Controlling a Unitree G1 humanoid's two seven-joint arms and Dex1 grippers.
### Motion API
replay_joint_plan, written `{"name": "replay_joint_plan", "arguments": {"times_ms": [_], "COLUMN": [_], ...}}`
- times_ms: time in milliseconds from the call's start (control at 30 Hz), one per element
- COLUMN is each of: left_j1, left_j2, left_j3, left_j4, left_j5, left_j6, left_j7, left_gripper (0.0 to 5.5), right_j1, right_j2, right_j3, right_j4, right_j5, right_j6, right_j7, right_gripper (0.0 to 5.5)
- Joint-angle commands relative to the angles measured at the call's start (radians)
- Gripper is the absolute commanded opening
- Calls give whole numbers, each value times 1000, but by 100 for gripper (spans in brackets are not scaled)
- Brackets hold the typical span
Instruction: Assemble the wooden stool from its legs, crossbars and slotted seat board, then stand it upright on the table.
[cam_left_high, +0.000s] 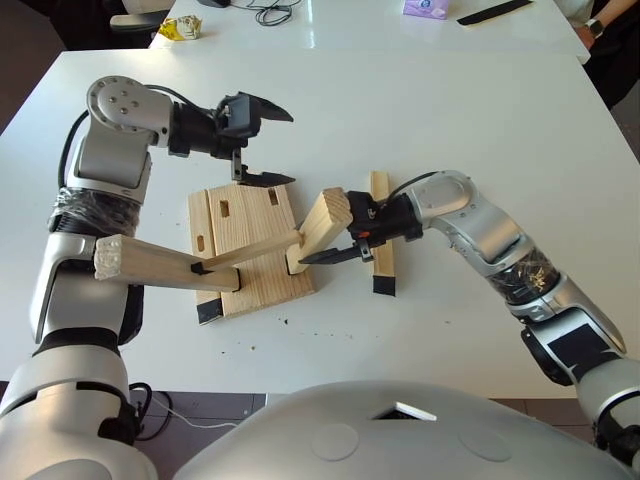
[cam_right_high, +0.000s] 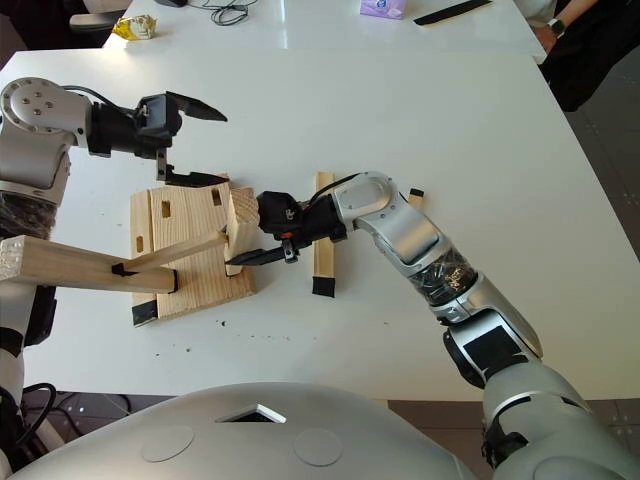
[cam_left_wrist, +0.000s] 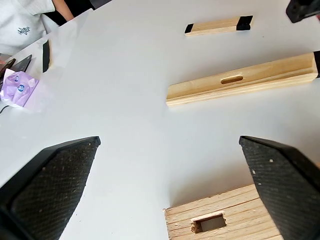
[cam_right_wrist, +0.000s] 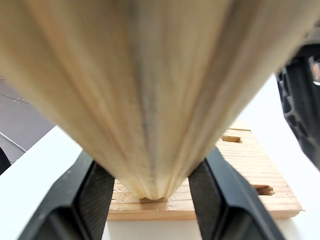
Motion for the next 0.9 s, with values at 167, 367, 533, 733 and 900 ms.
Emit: {"name": "replay_joint_plan", "arguments": {"times_ms": [167, 367, 533, 733, 900], "left_j1": [-44, -72, -42, 28, 60], "left_j2": [-3, -2, 54, 108, 114], "left_j3": [53, 103, 109, 108, 112], "left_j4": [-13, 16, 75, 60, 31], "left_j5": [-33, -51, 3, -2, -7], "left_j6": [64, 117, 18, -33, -28], "left_j7": [24, 67, 64, -12, -30], "left_gripper": [517, 517, 517, 517, 517], "right_j1": [67, 67, 69, 75, 71], "right_j2": [-27, -37, -51, -57, -56], "right_j3": [110, 89, 84, 82, 79], "right_j4": [66, 58, 55, 49, 51], "right_j5": [-126, -117, -119, -120, -120], "right_j6": [99, 101, 98, 98, 98], "right_j7": [16, 6, 7, 3, 0], "right_gripper": [204, 204, 204, 204, 204]}}
